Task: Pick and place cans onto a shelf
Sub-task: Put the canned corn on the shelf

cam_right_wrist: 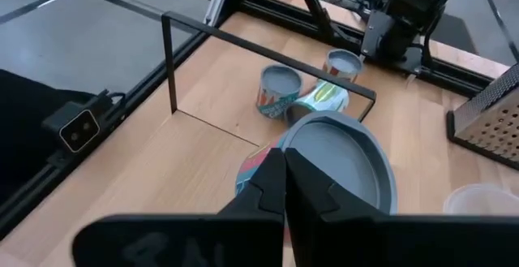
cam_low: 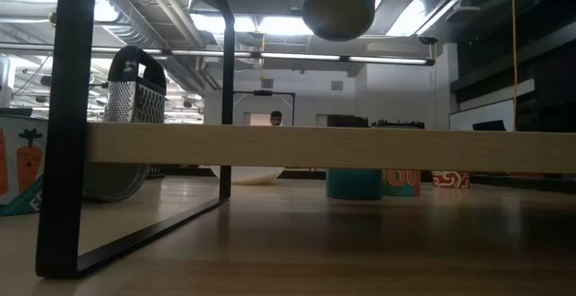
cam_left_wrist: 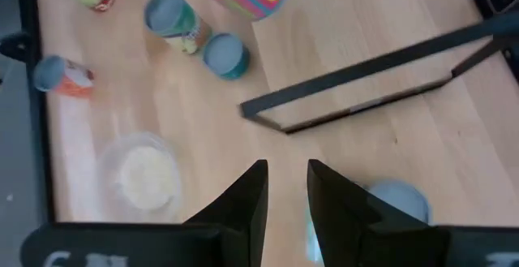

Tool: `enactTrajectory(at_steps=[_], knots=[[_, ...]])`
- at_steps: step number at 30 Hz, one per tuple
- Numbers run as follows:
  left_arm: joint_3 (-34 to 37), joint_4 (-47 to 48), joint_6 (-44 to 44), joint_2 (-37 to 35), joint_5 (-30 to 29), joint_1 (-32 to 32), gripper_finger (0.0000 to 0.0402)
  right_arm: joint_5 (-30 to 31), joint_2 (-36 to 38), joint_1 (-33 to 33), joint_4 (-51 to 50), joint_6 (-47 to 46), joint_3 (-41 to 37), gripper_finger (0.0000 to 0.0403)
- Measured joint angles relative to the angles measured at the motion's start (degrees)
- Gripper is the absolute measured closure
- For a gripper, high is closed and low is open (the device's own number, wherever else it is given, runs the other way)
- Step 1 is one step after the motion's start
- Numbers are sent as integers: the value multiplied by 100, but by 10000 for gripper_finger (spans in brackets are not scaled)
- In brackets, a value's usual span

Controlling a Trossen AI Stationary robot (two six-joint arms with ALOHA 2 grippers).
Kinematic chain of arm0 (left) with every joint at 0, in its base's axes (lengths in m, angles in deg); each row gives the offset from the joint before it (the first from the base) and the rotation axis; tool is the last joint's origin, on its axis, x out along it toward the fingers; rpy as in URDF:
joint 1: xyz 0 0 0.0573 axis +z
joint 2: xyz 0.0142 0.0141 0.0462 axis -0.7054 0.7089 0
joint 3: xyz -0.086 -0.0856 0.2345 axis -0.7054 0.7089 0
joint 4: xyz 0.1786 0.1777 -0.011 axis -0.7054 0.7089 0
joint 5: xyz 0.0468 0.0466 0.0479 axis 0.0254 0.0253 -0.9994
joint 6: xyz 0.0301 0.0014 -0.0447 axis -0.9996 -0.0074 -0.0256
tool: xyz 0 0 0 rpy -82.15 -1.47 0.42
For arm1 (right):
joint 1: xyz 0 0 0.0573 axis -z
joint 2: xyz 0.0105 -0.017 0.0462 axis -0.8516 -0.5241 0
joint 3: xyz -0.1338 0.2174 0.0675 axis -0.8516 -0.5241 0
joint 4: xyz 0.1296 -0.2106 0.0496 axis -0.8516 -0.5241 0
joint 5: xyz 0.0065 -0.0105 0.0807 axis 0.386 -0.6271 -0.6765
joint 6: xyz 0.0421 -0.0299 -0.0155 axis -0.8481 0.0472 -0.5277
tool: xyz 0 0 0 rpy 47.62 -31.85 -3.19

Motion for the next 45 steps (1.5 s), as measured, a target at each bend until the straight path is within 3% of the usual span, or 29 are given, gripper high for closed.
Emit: enactTrajectory(at_steps=[10,17,24,35,45], knots=[[1403,-1179,1004,15,-27,-376,321,-2,-494,-74,761,-150,2,403],[1856,-1207,1826,15,-7,-644,321,337,-1098,-114,1010,-216,2,403],[1880,-1227,1830,13,-172,-728,321,723,-1570,-123,1236,-315,2,402],[1880,-1223,1828,13,-434,-723,321,734,-2099,-146,1369,-302,2,402],[1880,-1223,1828,13,-438,-723,321,535,-2142,-146,1395,-313,2,392]])
